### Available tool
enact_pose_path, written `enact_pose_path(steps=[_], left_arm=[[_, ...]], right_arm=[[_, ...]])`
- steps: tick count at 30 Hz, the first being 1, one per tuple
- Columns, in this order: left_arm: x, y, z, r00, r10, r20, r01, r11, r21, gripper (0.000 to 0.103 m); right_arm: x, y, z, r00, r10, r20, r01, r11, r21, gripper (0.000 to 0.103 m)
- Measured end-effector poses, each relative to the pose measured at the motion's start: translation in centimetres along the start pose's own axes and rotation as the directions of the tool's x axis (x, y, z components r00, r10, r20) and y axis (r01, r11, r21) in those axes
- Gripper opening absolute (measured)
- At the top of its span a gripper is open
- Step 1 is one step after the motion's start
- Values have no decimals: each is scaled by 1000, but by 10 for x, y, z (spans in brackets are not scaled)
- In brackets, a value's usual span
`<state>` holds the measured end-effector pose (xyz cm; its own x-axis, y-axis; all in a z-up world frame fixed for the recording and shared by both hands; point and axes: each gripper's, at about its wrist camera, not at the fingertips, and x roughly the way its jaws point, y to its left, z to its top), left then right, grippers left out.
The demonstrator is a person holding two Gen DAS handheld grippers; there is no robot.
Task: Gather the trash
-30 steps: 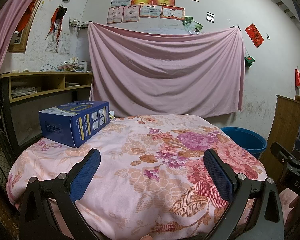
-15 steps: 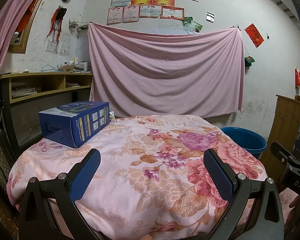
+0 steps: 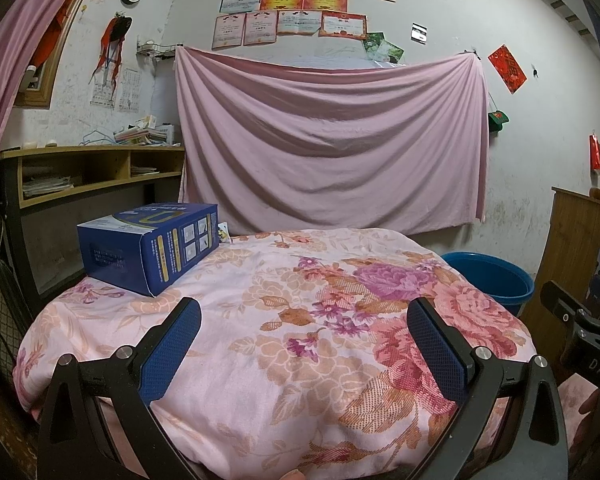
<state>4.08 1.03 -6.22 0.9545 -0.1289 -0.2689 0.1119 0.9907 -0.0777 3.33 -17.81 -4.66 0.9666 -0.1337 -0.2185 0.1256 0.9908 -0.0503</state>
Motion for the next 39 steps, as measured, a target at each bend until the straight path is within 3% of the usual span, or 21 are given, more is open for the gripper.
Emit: enact_pose_path(steps=[39], left_arm=[[-1,14,1,1000,26,12,-27,999,21,101]], right_arm=[[0,0,0,1000,0,-1,0,1000,-1,103]])
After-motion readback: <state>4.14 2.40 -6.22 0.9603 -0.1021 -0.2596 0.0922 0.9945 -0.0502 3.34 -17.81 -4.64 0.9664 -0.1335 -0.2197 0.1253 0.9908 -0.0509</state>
